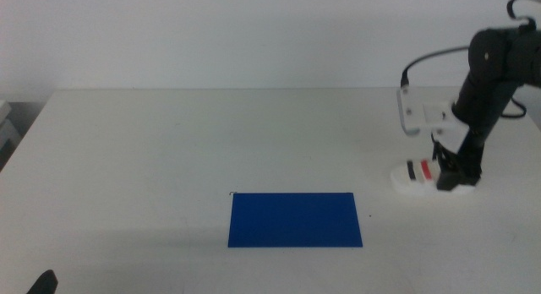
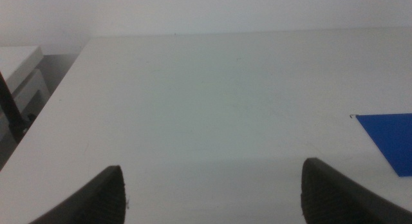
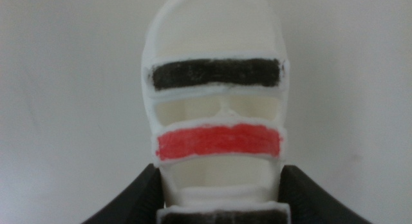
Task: Use one arm to grab the shoe from the table and place it on the mat.
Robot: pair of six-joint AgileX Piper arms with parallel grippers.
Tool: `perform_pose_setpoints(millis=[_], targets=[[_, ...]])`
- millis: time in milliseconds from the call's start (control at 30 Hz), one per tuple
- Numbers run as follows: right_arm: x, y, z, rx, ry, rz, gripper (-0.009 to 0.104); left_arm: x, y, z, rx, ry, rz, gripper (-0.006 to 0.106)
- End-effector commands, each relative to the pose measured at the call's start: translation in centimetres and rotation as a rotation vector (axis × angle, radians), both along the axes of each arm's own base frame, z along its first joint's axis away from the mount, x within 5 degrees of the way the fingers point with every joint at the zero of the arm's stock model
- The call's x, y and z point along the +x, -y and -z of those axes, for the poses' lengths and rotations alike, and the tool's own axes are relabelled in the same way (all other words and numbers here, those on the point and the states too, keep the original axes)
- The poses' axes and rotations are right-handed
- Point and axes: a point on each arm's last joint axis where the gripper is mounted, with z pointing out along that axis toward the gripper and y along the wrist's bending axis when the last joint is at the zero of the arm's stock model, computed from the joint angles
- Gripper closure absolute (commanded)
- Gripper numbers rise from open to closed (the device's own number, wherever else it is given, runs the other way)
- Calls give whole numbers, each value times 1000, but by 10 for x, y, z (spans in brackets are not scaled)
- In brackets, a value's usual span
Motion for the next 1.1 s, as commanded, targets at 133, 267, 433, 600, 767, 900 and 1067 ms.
perform_pose_setpoints(millis=[133, 267, 433, 600, 767, 900, 1067], targets=[[-16, -38, -81, 54, 170, 144, 99, 1, 0, -6, -16, 86, -5, 7], [-25, -77, -93, 66, 175, 107, 99, 1, 0, -6, -16, 86, -5, 7], [-43, -141, -90, 90, 196, -15, 99, 1, 0, -6, -16, 86, -5, 7], [-53, -180, -73, 126, 183, -91, 99, 1, 0, -6, -16, 86, -5, 7], [-54, -200, -50, 145, 126, -98, 99, 1, 0, -6, -16, 86, -5, 7], [-50, -205, -35, 152, 99, -87, 99, 1, 0, -6, -16, 86, -5, 7], [-48, -206, -24, 138, 78, -86, 99, 1, 0, -6, -16, 86, -5, 7]])
